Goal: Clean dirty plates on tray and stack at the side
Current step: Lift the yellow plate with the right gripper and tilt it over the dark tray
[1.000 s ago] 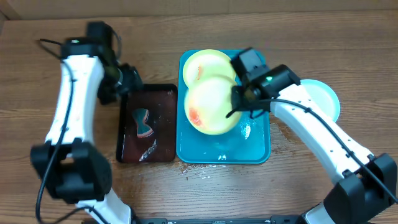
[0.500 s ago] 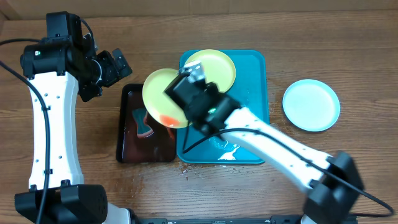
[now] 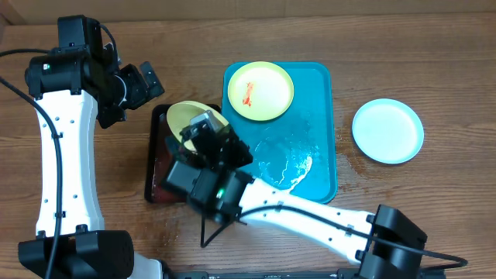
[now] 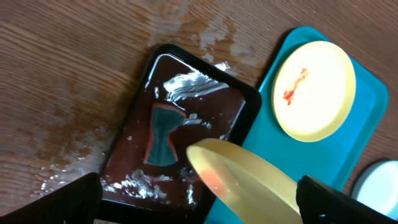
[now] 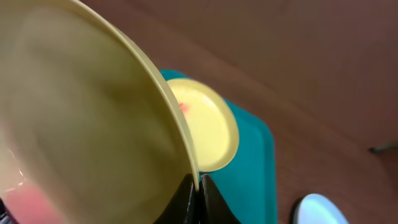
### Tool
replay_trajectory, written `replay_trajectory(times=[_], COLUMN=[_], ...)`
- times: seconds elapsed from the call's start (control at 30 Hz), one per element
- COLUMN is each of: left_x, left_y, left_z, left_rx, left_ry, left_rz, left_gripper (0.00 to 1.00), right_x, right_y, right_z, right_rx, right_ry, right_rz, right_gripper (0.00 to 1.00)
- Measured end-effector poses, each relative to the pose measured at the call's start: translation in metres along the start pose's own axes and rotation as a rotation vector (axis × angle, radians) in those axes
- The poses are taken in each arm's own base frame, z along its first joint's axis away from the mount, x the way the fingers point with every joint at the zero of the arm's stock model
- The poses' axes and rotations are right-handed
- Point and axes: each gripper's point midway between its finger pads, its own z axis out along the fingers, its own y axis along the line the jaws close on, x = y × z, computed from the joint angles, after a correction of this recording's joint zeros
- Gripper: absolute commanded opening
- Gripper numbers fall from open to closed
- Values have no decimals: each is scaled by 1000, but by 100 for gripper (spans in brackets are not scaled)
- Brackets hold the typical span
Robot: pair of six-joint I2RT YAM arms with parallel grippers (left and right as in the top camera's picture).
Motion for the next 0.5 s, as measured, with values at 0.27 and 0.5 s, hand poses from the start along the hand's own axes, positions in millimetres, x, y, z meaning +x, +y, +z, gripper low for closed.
replay_trajectory(times=[0.27, 0.5], left_x=[-2, -3], left_y=[6, 7], left_z=[0, 0], left_rx=[-35, -39], left_ry=[-14, -16], left_rz=[0, 0], left_gripper=[100, 100], right_x=[-9, -11], right_y=[-9, -13], right_z=[-11, -12], right_rx=[80, 108], right_ry=[-65, -79], right_rz=[-10, -10], right_gripper=[4, 4])
